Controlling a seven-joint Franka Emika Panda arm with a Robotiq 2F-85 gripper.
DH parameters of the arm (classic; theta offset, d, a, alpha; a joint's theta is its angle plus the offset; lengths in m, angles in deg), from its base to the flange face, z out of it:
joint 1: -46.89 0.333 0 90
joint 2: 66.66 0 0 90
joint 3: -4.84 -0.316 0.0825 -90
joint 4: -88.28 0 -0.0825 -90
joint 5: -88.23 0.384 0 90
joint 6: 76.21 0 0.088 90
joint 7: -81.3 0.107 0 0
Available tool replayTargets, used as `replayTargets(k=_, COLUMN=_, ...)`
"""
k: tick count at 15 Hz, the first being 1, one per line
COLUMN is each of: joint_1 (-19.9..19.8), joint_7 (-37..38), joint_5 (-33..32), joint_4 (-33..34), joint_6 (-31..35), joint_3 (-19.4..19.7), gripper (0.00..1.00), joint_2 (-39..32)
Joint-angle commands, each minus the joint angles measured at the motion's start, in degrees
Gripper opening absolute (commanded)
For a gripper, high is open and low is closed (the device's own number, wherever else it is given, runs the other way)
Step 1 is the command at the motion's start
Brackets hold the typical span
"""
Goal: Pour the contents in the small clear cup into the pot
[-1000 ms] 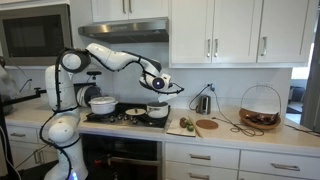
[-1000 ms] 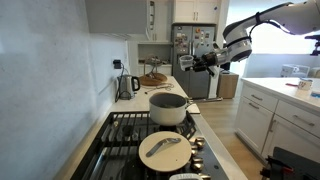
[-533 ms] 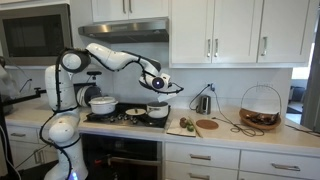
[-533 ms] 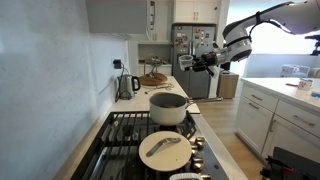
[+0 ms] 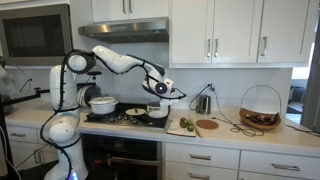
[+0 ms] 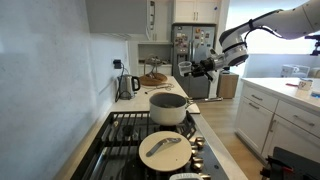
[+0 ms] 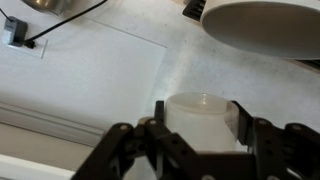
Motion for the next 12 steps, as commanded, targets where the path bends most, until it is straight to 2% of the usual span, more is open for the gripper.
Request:
replayTargets(k=1, joint_1=-0.2, joint_7=1.8, joint_5=1.5, joint_4=2.2, joint_6=-1.5, joint_3=2.1, gripper=0.39, joint_2=-2.8)
replayTargets(k=7, joint_1=-2.2, joint_7=7.6, joint_5=1.6, joint_4=5.2, joint_6=-6.5, joint_3=5.3, gripper=0.39, joint_2=-7.8)
replayTargets(k=12, joint_1=-4.0, joint_7=8.9, joint_5=2.6, joint_4=7.8, joint_6=-11.1, joint_3=6.6, gripper=0.39, joint_2=-12.6)
